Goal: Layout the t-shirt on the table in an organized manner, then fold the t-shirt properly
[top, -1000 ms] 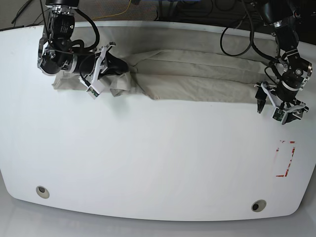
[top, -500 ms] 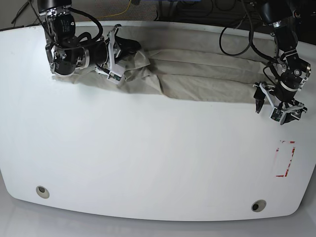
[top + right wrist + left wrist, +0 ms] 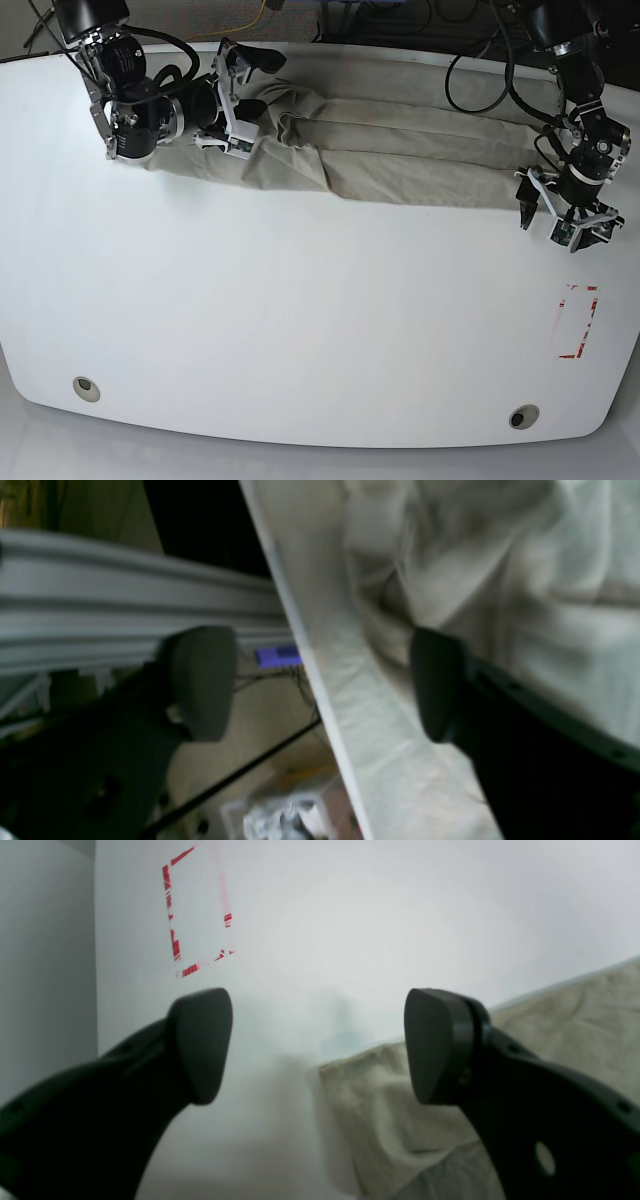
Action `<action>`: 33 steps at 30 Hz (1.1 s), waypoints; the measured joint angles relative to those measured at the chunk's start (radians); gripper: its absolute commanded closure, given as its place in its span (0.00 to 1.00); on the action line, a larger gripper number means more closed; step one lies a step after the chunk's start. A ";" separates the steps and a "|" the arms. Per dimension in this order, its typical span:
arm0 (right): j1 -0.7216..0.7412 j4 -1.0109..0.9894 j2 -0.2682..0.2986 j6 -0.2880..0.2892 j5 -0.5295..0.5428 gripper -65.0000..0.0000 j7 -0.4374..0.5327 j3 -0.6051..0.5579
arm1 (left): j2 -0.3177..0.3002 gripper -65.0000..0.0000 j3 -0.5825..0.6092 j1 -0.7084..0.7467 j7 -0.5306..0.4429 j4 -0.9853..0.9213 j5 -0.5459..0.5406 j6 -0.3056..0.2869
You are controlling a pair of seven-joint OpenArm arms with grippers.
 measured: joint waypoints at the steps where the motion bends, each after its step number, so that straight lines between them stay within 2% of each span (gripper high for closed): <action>1: 0.002 0.000 0.010 0.000 0.000 0.19 0.001 -0.014 | 0.000 0.21 0.000 0.000 0.000 0.000 0.000 0.000; 7: 0.048 0.022 0.055 0.000 0.000 0.23 -0.010 -0.035 | 0.000 0.21 0.000 0.000 0.001 0.000 0.001 0.000; 13: 0.092 0.037 0.056 0.000 0.003 0.28 0.031 0.086 | 0.000 0.21 0.002 0.000 0.000 0.000 0.000 0.000; 16: 0.089 0.037 0.047 0.000 -0.040 0.31 0.034 0.173 | 0.000 0.21 0.001 0.000 0.001 0.000 0.001 0.000; 23: 0.100 0.037 -0.050 0.000 -0.150 0.36 0.039 0.261 | 0.000 0.21 0.004 -0.001 0.000 0.000 0.000 -0.001; 27: 0.091 0.037 -0.117 0.000 -0.201 0.33 0.044 0.308 | 0.000 0.21 0.003 0.000 0.000 0.000 0.001 0.000; 33: 0.040 0.036 -0.209 0.000 -0.207 0.25 0.034 0.372 | 0.000 0.21 0.006 -0.001 0.000 0.000 0.000 0.000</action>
